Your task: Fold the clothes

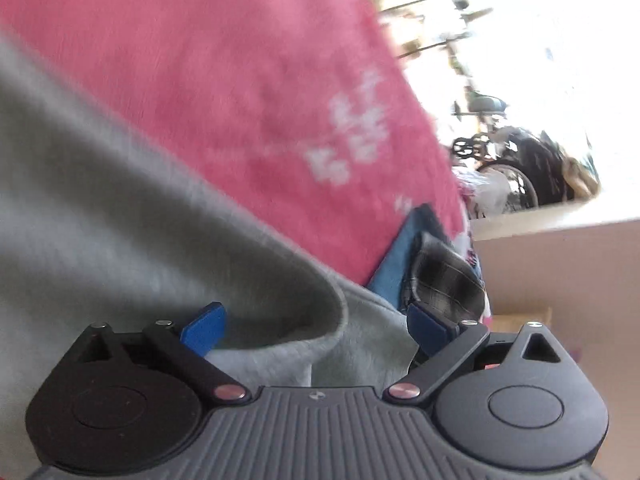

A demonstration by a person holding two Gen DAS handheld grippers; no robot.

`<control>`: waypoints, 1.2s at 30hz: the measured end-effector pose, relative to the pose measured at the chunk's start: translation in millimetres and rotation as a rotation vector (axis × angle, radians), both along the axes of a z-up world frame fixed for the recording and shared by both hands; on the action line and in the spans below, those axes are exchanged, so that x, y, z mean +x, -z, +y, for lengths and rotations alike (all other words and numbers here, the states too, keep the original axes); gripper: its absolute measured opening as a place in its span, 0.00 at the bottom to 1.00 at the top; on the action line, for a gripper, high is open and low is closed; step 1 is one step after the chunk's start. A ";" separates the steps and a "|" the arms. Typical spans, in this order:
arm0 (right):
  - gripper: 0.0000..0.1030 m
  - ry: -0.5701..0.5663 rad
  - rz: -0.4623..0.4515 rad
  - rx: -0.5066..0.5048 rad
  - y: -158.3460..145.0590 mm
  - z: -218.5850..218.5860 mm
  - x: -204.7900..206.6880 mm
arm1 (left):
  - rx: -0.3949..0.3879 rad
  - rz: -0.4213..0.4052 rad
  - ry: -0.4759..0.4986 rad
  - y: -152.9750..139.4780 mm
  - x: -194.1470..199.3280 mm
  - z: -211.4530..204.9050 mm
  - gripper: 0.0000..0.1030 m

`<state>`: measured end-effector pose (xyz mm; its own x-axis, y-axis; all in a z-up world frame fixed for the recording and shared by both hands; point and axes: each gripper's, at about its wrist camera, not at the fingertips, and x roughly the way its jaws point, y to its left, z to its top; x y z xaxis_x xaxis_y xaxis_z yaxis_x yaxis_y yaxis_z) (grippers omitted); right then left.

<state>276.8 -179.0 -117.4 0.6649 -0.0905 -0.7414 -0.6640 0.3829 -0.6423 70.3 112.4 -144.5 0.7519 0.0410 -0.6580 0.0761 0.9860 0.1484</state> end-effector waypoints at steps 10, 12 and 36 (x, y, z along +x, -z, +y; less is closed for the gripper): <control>0.76 0.339 0.030 0.528 -58.5 -58.6 -52.8 | -0.028 -0.077 -0.002 -22.3 -8.5 -7.4 0.45; 0.67 0.319 0.057 0.511 -44.6 -53.2 -69.1 | -0.037 -0.100 0.011 -29.9 -13.0 -14.0 0.45; 0.04 0.417 -0.263 0.321 -58.8 -83.9 24.3 | -0.077 -0.029 0.033 -5.6 -11.0 -33.5 0.45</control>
<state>301.1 -262.9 -58.6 0.7869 -0.1823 -0.5896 -0.2495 0.7798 -0.5741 59.4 78.9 -138.8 0.7710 -0.0337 -0.6360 0.1051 0.9916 0.0748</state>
